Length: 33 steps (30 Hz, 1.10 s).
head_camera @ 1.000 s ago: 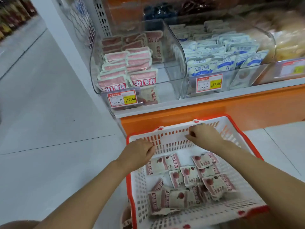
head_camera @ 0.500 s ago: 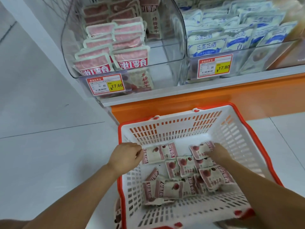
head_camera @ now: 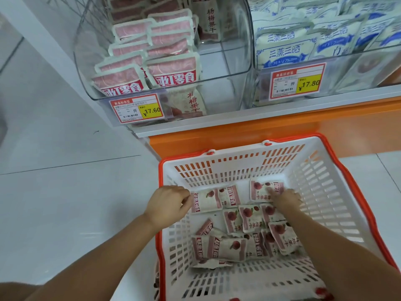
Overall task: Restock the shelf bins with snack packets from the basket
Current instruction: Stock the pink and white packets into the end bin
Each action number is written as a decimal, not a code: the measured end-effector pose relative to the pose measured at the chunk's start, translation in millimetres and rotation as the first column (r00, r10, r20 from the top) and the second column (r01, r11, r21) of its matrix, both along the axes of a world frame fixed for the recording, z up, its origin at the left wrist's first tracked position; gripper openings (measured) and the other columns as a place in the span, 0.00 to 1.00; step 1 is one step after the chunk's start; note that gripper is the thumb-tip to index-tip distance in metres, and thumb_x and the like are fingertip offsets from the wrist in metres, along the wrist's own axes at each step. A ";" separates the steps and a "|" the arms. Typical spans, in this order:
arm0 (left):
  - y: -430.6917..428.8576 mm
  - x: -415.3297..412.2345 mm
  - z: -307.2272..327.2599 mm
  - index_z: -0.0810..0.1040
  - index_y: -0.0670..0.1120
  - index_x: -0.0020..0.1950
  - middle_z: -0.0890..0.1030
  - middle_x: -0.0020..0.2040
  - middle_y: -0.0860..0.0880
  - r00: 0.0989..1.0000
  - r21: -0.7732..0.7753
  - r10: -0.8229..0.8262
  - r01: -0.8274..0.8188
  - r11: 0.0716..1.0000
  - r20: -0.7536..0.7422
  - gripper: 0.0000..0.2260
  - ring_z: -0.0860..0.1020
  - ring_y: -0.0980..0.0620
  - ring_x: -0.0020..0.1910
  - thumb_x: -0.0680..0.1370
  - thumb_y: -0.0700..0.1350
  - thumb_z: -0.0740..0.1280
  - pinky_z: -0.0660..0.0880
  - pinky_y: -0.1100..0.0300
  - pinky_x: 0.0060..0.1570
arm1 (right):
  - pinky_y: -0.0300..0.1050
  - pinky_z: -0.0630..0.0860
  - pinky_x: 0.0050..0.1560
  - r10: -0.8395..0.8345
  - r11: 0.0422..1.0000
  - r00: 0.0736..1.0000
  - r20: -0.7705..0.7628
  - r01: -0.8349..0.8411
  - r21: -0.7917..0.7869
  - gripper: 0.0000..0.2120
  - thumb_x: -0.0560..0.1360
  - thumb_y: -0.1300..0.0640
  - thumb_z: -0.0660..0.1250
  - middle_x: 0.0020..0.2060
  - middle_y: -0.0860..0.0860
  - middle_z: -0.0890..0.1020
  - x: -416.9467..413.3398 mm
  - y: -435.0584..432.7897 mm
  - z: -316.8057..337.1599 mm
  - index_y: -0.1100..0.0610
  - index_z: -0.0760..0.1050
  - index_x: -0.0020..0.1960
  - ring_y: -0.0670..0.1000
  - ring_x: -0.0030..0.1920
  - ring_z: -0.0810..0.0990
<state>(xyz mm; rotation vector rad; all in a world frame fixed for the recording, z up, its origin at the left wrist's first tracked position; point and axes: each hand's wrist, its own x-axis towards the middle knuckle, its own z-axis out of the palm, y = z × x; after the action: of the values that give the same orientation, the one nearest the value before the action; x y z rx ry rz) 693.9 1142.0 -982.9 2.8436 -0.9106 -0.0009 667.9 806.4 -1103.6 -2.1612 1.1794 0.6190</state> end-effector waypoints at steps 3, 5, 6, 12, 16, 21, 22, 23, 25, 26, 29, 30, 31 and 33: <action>-0.2 0.4 0.5 0.69 0.49 0.27 0.71 0.24 0.55 1.000 -0.005 0.001 -0.001 1.000 0.003 0.17 0.67 0.57 0.21 0.76 0.50 0.55 0.63 0.66 0.24 | 0.47 0.79 0.38 -0.117 0.989 0.992 0.056 0.111 0.100 0.20 0.74 0.47 0.70 0.38 0.56 0.81 6.9 -2.7 3.0 0.66 0.77 0.51 0.52 0.34 0.78; 0.5 1.1 0.6 0.68 0.50 0.27 0.71 0.24 0.55 1.000 0.003 -0.003 0.003 1.000 -0.007 0.16 0.67 0.57 0.21 0.76 0.50 0.56 0.63 0.66 0.24 | 0.42 0.74 0.30 -0.075 0.992 0.997 0.030 0.072 0.101 0.17 0.73 0.49 0.71 0.34 0.53 0.78 6.9 -3.0 6.3 0.64 0.75 0.46 0.49 0.31 0.75; 0.4 1.3 0.5 0.67 0.50 0.28 0.71 0.24 0.55 1.000 0.004 -0.004 0.004 1.000 -0.013 0.16 0.67 0.57 0.22 0.75 0.50 0.56 0.63 0.66 0.24 | 0.41 0.71 0.29 -0.059 0.993 0.998 0.023 0.057 0.104 0.17 0.72 0.48 0.72 0.34 0.52 0.77 6.2 -3.5 8.5 0.62 0.75 0.46 0.49 0.32 0.74; -2.7 1.4 8.9 0.66 0.51 0.28 0.71 0.24 0.55 0.996 0.068 0.012 -0.006 0.998 -0.091 0.16 0.66 0.58 0.22 0.75 0.50 0.55 0.60 0.68 0.23 | 0.42 0.70 0.35 0.048 0.990 0.986 0.161 -0.068 0.124 0.13 0.71 0.55 0.74 0.35 0.52 0.76 18.5 6.1 43.9 0.58 0.71 0.39 0.48 0.34 0.73; -15.9 5.4 21.5 0.69 0.47 0.31 0.73 0.29 0.53 0.964 -0.072 0.124 -0.145 0.987 -0.237 0.16 0.71 0.54 0.28 0.80 0.46 0.59 0.63 0.65 0.27 | 0.46 0.80 0.43 0.284 0.917 0.941 0.181 -0.322 0.234 0.10 0.70 0.61 0.73 0.39 0.53 0.77 35.1 26.2 97.3 0.60 0.72 0.44 0.51 0.38 0.78; -45.5 15.6 94.1 0.77 0.46 0.39 0.78 0.36 0.54 0.978 -0.196 0.100 -0.136 0.971 -0.185 0.14 0.75 0.55 0.34 0.81 0.49 0.59 0.72 0.60 0.35 | 0.37 0.65 0.27 0.676 0.734 0.692 0.254 -0.663 -0.148 0.05 0.70 0.58 0.72 0.33 0.50 0.77 42.0 59.2 206.5 0.58 0.77 0.41 0.48 0.32 0.74; -47.2 16.8 111.4 0.78 0.45 0.41 0.79 0.37 0.53 0.988 -0.226 0.084 -0.112 0.968 -0.131 0.14 0.75 0.55 0.35 0.81 0.50 0.59 0.73 0.59 0.35 | 0.38 0.65 0.27 0.693 0.716 0.653 0.305 -0.674 -0.185 0.04 0.70 0.57 0.72 0.33 0.49 0.77 37.6 65.0 233.0 0.56 0.77 0.41 0.48 0.32 0.74; -46.5 18.5 128.8 0.79 0.45 0.42 0.79 0.37 0.53 0.995 -0.262 0.079 -0.092 0.961 -0.061 0.15 0.76 0.55 0.35 0.81 0.50 0.58 0.73 0.59 0.35 | 0.38 0.65 0.27 0.703 0.702 0.614 0.359 -0.680 -0.212 0.05 0.71 0.57 0.72 0.32 0.48 0.77 32.2 70.5 261.0 0.54 0.76 0.39 0.47 0.32 0.74; -44.8 20.5 159.9 0.79 0.47 0.45 0.79 0.41 0.55 0.993 -0.335 0.095 -0.068 0.940 0.066 0.14 0.75 0.57 0.39 0.79 0.51 0.57 0.70 0.67 0.36 | 0.38 0.63 0.27 0.710 0.683 0.539 0.453 -0.684 -0.257 0.10 0.72 0.56 0.72 0.31 0.44 0.75 20.7 76.4 307.9 0.50 0.72 0.37 0.44 0.30 0.71; -42.8 20.8 174.0 0.79 0.48 0.49 0.78 0.45 0.57 0.987 -0.383 0.111 -0.059 0.922 0.115 0.13 0.75 0.59 0.43 0.79 0.51 0.57 0.67 0.71 0.39 | 0.38 0.62 0.27 0.700 0.685 0.503 0.507 -0.673 -0.279 0.10 0.72 0.56 0.72 0.30 0.44 0.75 15.6 78.7 328.2 0.50 0.72 0.37 0.43 0.29 0.71; -35.9 26.8 207.0 0.75 0.47 0.62 0.75 0.57 0.54 0.964 -0.467 0.151 -0.032 0.884 0.220 0.13 0.67 0.64 0.55 0.80 0.47 0.59 0.62 0.74 0.52 | 0.34 0.63 0.27 0.596 0.759 0.415 0.688 -0.570 -0.314 0.08 0.71 0.54 0.73 0.30 0.45 0.75 7.5 84.9 375.0 0.51 0.74 0.40 0.41 0.29 0.71; -33.2 30.5 213.9 0.73 0.46 0.65 0.74 0.61 0.52 0.960 -0.456 0.153 -0.031 0.890 0.235 0.14 0.66 0.63 0.58 0.80 0.45 0.60 0.62 0.73 0.55 | 0.33 0.64 0.28 0.547 0.794 0.384 0.744 -0.520 -0.315 0.07 0.71 0.54 0.73 0.30 0.44 0.76 9.5 86.4 386.6 0.52 0.75 0.41 0.40 0.30 0.72; -30.6 35.1 219.4 0.71 0.46 0.67 0.73 0.64 0.50 0.958 -0.437 0.149 -0.029 0.899 0.243 0.15 0.66 0.61 0.60 0.80 0.44 0.60 0.62 0.70 0.58 | 0.33 0.65 0.29 0.506 0.825 0.352 0.788 -0.465 -0.322 0.07 0.71 0.54 0.73 0.31 0.44 0.77 14.5 88.3 397.7 0.53 0.75 0.42 0.41 0.32 0.73; -25.4 46.9 225.4 0.69 0.45 0.69 0.72 0.65 0.48 0.958 -0.399 0.144 -0.034 0.916 0.249 0.17 0.66 0.55 0.63 0.80 0.43 0.60 0.60 0.67 0.62 | 0.41 0.68 0.34 0.507 0.847 0.307 0.805 -0.352 -0.399 0.07 0.71 0.55 0.72 0.36 0.47 0.80 35.2 92.3 416.9 0.57 0.76 0.43 0.46 0.36 0.76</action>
<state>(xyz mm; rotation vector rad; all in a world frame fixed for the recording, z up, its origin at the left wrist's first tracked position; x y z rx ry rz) 740.8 1116.6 -757.5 2.5373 -0.7233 0.5378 703.1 898.7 -686.7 -2.3757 0.0042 -0.4999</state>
